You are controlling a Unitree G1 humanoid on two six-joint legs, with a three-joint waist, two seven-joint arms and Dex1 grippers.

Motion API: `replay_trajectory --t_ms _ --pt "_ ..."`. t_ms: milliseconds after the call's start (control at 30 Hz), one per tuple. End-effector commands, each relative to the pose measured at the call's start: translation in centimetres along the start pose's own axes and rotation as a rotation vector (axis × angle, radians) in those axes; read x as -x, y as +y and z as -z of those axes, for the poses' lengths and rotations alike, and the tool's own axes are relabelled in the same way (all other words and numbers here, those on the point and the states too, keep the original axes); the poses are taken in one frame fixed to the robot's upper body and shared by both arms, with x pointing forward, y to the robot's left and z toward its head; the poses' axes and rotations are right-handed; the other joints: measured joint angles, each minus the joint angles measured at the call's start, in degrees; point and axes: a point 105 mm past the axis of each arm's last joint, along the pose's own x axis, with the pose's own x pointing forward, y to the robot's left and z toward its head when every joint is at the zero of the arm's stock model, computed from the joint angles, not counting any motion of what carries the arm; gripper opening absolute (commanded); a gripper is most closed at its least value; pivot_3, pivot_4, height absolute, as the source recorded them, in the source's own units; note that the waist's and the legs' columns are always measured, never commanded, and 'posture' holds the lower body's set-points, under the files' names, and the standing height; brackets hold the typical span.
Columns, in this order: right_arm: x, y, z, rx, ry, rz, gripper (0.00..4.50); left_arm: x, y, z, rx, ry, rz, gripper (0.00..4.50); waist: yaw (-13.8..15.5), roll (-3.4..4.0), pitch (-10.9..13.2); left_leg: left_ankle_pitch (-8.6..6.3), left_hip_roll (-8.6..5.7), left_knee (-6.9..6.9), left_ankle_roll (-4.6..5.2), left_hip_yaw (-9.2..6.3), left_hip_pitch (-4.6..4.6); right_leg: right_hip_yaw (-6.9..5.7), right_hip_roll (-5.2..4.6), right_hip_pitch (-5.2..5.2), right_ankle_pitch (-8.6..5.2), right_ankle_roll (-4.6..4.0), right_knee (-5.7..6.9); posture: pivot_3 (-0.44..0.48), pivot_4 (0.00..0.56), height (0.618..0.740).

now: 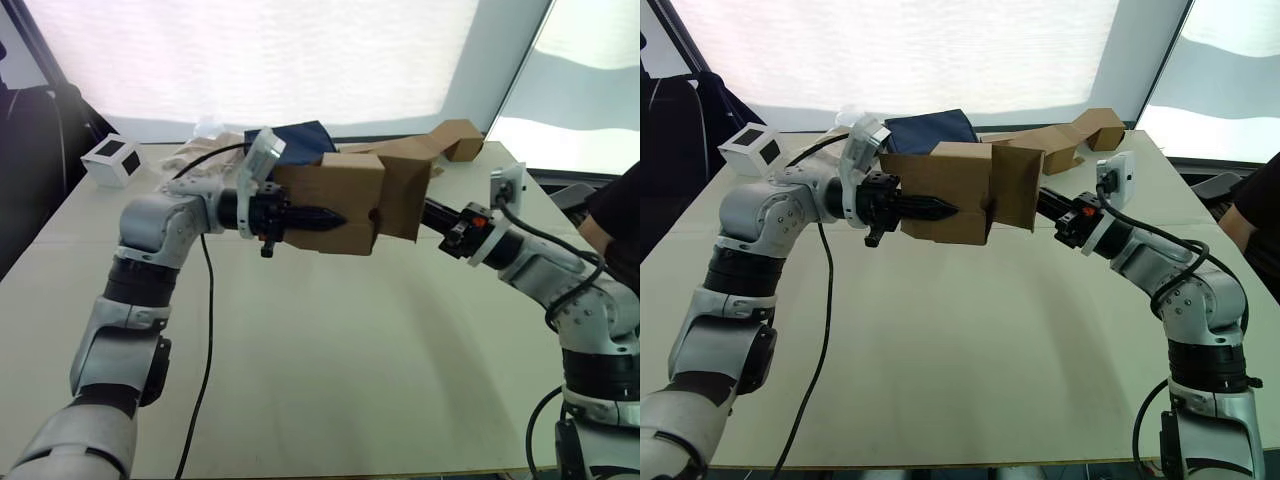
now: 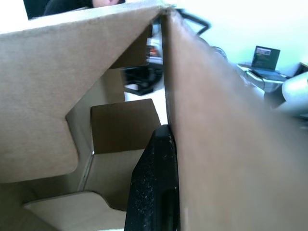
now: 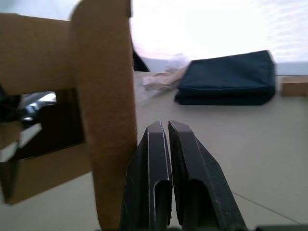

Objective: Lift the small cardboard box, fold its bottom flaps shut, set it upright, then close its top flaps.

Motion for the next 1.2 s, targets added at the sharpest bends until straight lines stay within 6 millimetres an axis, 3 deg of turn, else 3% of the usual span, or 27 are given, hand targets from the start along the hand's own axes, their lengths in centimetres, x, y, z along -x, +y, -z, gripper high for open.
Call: replay_trajectory --t_ms 33,400,433,467,600,1000,1200 --pt "0.1 2.7 -1.5 -0.05 -0.112 -0.075 0.13 0.3 -0.3 -1.7 -0.031 -0.048 0.004 0.1 -0.1 0.0 0.0 0.0 0.0 0.0 0.0 0.0 0.0 0.0 0.0 0.0 0.0 0.0 0.0 0.0 0.15 0.74" --pt "0.2 3.9 -1.6 -0.226 -0.279 -0.086 0.13 0.1 -1.0 -1.7 0.001 -0.053 0.055 0.1 -0.2 0.01 0.0 0.0 0.0 0.0 0.0 0.0 0.02 0.0 0.02 0.0 0.0 0.0 0.03 0.0 0.15 0.74" --pt "0.2 3.9 -1.5 -0.237 -0.286 -0.09 0.64 0.2 -1.0 -1.7 0.002 -0.051 0.055 0.1 -0.2 0.01 0.0 0.0 0.0 0.0 0.0 0.0 0.01 0.0 0.02 0.0 0.0 0.0 0.03 0.0 0.15 0.74" --pt "0.3 4.0 -1.4 -0.25 -0.29 -0.098 0.83 0.2 -1.0 -1.7 0.004 -0.051 0.057 0.1 -0.2 0.01 0.0 0.0 0.0 0.0 0.0 0.0 0.01 0.0 0.02 0.0 0.0 0.0 0.02 0.0 0.15 0.74" --pt "0.3 4.3 -0.8 -0.302 -0.306 -0.117 2.29 0.3 -1.1 -1.9 0.01 -0.057 0.062 0.1 -0.2 0.01 0.0 0.0 0.0 0.0 0.0 0.0 0.02 0.0 0.03 0.0 0.0 0.0 0.03 0.0 0.15 0.74" --pt "0.4 4.9 -1.2 -0.495 -0.488 -0.177 2.29 0.3 -1.0 -2.3 0.013 -0.075 0.061 0.1 -0.3 0.01 0.0 0.0 0.0 0.0 0.0 0.0 0.02 0.0 0.02 0.0 0.0 0.0 0.03 0.0 0.15 0.74" --pt "0.3 4.9 -1.0 -0.521 -0.5 -0.173 2.29 0.4 -1.1 -2.3 0.015 -0.074 0.059 0.1 -0.4 0.02 0.0 0.0 0.0 0.0 0.0 0.0 0.02 0.0 0.03 0.0 0.0 0.0 0.03 0.0 0.15 0.74"
